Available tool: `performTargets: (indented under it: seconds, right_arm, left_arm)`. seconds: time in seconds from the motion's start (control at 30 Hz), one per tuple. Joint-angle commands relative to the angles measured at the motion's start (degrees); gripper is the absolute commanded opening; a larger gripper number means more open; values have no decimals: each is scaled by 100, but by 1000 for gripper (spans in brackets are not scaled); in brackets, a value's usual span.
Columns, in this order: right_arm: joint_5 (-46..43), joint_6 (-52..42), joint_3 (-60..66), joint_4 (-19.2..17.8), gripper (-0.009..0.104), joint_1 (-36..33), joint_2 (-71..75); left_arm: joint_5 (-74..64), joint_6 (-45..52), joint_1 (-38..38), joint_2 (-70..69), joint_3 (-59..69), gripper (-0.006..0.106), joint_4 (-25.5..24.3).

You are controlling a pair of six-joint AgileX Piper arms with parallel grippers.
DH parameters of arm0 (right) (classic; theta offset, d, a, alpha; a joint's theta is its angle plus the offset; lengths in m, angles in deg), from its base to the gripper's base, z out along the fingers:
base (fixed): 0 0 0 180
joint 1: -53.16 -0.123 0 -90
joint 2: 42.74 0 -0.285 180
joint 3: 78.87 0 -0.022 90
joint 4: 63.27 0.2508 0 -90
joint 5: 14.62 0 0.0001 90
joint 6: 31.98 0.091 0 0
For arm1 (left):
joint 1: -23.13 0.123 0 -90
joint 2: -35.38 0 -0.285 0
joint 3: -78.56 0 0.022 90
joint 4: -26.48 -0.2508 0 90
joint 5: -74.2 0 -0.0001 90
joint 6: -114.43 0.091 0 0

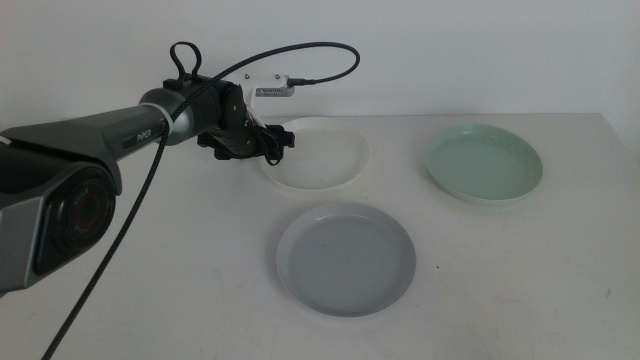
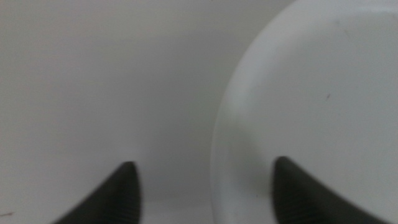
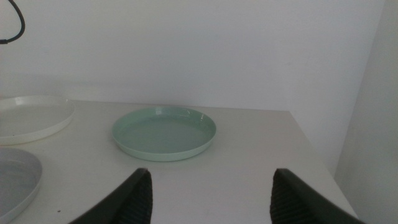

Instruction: Stack the three bowls on top of each other.

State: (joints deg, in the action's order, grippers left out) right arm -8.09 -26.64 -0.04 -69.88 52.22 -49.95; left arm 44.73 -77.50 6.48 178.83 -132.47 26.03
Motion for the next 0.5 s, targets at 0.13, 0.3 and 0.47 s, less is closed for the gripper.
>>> performTargets:
  seconds: [0.13, 0.3, 0.47]
  right_arm:
    - [-465, -14, -34, -56, 49, 18, 153]
    - [-465, -14, -34, -56, 49, 18, 153]
    - [-465, -14, -34, -56, 49, 18, 153]
  left_arm:
    - [204, -84, 4, -318, -154, 19, 286]
    - [278, -89, 66, -420, -154, 0, 623]
    - [87, -101, 66, -899, -149, 0, 636]
